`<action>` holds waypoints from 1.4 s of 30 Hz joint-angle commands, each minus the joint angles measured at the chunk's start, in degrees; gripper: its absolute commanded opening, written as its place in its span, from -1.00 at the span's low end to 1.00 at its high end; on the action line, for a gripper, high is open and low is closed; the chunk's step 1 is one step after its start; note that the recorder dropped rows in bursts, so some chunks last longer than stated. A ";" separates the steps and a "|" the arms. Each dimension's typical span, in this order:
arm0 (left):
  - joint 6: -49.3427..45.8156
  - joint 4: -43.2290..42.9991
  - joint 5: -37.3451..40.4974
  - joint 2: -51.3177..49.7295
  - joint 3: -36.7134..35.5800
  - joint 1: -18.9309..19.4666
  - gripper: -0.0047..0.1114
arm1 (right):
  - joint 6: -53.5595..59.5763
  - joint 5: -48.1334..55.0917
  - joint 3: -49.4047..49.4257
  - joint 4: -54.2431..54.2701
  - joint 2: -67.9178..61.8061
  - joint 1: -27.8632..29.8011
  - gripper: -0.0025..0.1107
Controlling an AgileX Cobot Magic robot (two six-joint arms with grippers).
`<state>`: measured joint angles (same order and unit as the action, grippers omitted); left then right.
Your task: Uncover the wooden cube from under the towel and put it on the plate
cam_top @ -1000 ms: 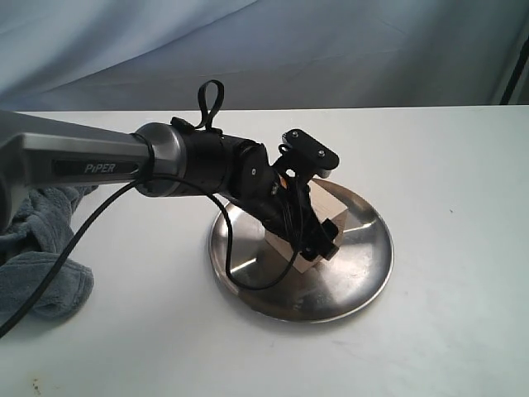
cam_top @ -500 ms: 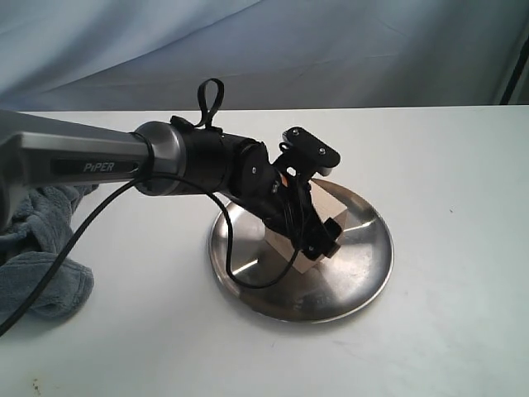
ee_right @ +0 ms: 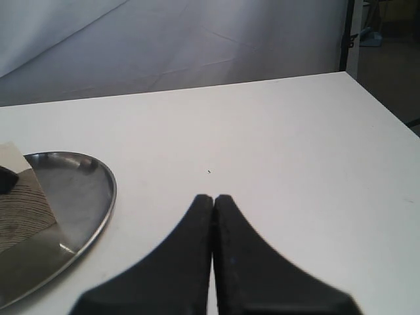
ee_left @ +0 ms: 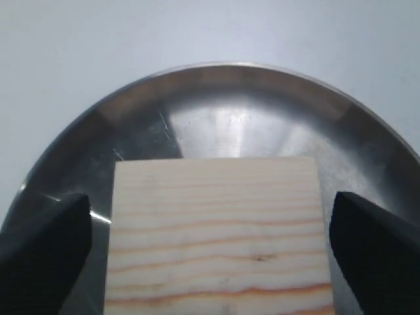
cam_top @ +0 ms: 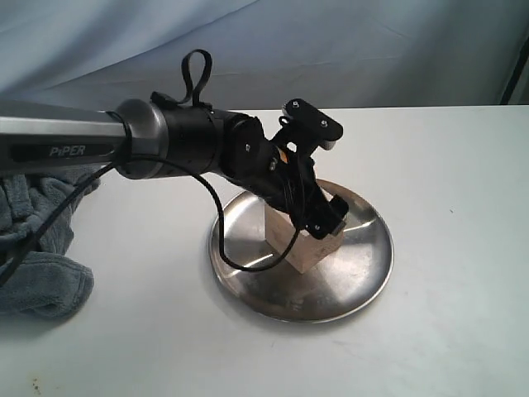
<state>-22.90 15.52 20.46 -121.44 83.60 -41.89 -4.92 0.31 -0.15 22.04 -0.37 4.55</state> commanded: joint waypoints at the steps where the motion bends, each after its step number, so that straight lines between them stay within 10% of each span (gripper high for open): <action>1: 0.59 0.01 -0.71 3.18 0.37 -0.28 0.68 | -0.23 0.68 0.15 0.28 0.37 0.00 -0.90; 15: 0.82 -1.12 8.07 10.57 0.37 -0.28 0.62 | -0.23 0.68 0.15 0.28 0.37 0.00 -0.90; 28: 3.83 -5.76 12.03 12.20 0.74 4.18 -0.70 | -0.23 0.68 0.15 0.28 0.37 0.00 -0.90; 42: 13.57 -17.03 33.84 12.14 0.74 15.26 -0.87 | -0.23 0.68 0.15 0.28 0.37 0.00 -0.90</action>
<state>-11.96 -0.79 50.50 -109.96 83.86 -28.59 -4.92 0.31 -0.15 22.04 -0.37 4.55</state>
